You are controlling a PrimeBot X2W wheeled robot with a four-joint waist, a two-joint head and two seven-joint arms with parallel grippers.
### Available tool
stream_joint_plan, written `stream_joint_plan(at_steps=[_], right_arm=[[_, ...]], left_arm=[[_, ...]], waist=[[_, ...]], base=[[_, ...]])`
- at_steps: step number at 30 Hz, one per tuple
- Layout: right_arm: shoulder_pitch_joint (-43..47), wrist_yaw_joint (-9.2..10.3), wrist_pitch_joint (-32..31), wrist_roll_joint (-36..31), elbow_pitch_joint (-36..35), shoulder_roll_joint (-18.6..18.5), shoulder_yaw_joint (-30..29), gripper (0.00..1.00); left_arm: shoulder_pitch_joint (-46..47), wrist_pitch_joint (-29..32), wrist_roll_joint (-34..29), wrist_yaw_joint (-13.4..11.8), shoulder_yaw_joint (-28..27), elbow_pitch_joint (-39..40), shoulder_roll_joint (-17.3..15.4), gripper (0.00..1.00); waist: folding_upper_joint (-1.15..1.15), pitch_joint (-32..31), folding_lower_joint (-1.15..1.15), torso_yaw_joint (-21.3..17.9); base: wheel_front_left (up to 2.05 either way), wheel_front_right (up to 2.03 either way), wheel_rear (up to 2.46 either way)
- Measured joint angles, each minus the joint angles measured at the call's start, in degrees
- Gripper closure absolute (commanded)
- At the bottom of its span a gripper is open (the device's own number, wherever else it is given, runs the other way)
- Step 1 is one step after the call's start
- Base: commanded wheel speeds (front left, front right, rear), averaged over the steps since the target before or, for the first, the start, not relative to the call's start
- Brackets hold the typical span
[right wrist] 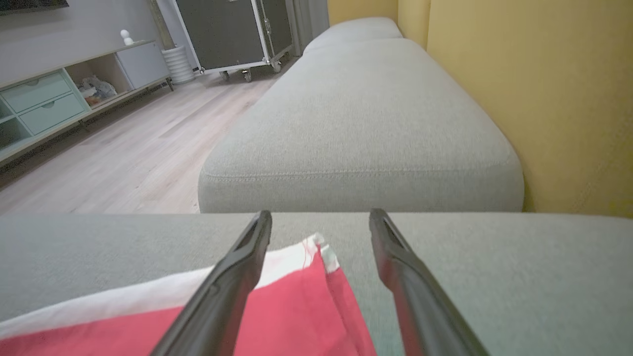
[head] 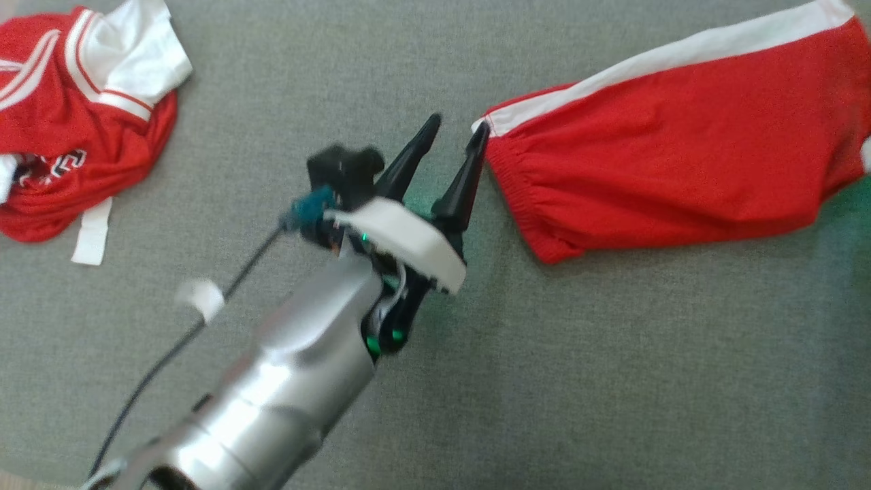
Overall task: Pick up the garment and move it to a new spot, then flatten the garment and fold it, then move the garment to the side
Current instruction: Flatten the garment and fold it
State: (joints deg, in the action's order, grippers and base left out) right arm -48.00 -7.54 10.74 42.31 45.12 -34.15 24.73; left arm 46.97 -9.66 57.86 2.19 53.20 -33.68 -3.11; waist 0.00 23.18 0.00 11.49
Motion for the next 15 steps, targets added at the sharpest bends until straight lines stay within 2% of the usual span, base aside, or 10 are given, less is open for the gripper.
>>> stream_joint_plan(at_steps=[3,7,11,12,15], right_arm=[[3.9,0.00,0.6,2.5,-0.8,0.0,0.7,0.00],[10.7,0.00,0.3,5.3,-1.7,-0.4,1.9,0.00],[14.6,0.00,0.0,7.0,-0.3,-1.5,1.6,0.00],[14.8,0.00,0.0,7.1,1.4,-1.8,1.2,0.00],[14.7,0.00,-0.2,7.3,4.3,-2.7,0.2,0.00]], left_arm=[[-2.6,-3.3,-2.8,-3.2,-0.1,0.1,-0.1,0.00],[-7.7,-4.6,-9.6,-9.3,-2.6,3.4,-1.1,0.00],[-14.7,-4.7,-19.5,-14.5,-10.3,13.5,-2.1,0.00],[-19.5,-4.9,-24.0,-16.0,-12.9,18.3,-2.3,0.00],[-26.3,-5.0,-29.7,-17.2,-14.1,24.0,-2.8,0.00]], waist=[[0.00,-1.6,0.00,0.0],[0.00,-3.7,-0.01,0.5],[0.00,-5.1,-0.01,2.2],[0.00,-5.7,-0.01,3.2],[0.00,-6.6,-0.01,5.0]], base=[[0.00,0.00,0.00],[0.00,0.00,0.00],[0.00,0.00,0.00],[0.00,0.00,0.00],[0.00,0.00,0.00]])
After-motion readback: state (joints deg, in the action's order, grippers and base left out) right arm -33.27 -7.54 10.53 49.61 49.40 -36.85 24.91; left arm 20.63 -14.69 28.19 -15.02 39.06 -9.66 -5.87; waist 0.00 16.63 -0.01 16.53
